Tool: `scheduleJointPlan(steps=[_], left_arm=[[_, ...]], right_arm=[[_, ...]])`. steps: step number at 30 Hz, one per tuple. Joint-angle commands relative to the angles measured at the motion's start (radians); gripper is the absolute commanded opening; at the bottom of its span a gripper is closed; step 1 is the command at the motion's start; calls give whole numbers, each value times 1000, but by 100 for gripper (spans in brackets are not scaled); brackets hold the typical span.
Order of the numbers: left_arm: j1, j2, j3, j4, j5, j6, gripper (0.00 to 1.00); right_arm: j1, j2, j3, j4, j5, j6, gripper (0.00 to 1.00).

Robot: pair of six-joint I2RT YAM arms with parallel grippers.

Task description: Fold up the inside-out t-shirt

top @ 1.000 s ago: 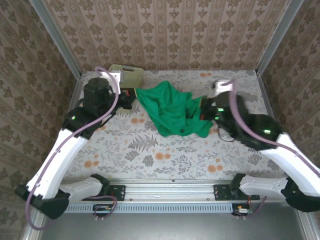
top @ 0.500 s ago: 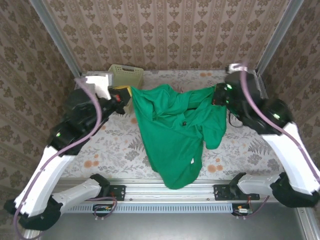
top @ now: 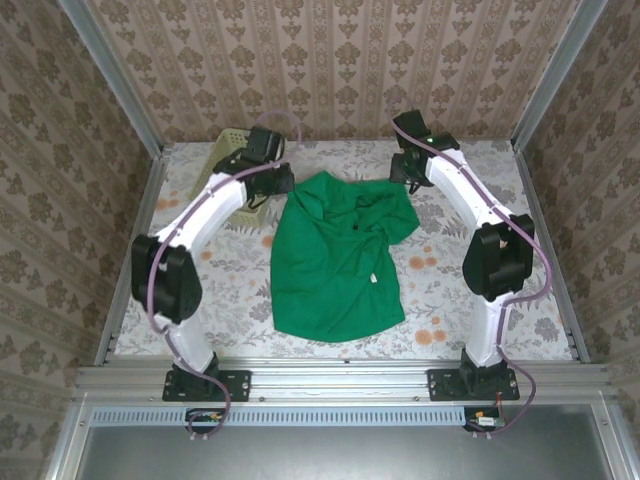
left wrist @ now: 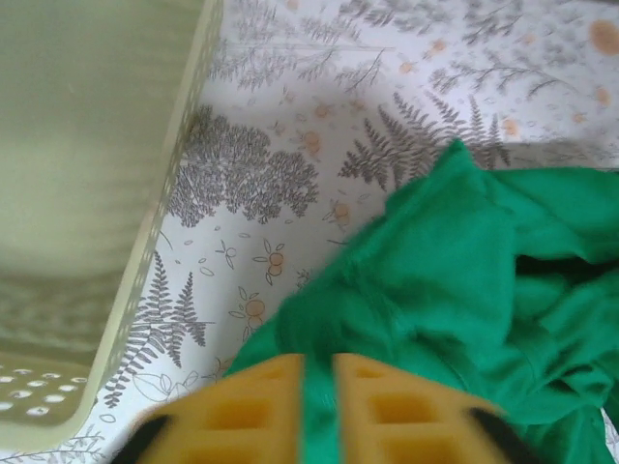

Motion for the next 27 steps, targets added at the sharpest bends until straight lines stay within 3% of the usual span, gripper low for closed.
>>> scheduleJointPlan(steps=[1,3,6,11,15,18,27], left_arm=[[20,12,112,-174,158,63,51],[20,-36,50,-183,131,82,62],[21,-192,-130,-117,107,75,71],[17,-455,-412,8,90,33,77],[-4,-644,-627,107,103,21,82],[-16,-743,-733,125,87,21,84],[-16,-917,-916,129,87,-1,89]], right_arm=[[69,-94,-29,-17,62,-73,73],[134,-210,-195,35,68,-89,78],[281,-406,-458,95,42,-35,80],[529,-569,-772,179,-27,211,79],[708,-536,-873,259,-30,380,78],[780,-459,-878,299,-49,465,78],[846,-267,-859,334,-76,664,73]])
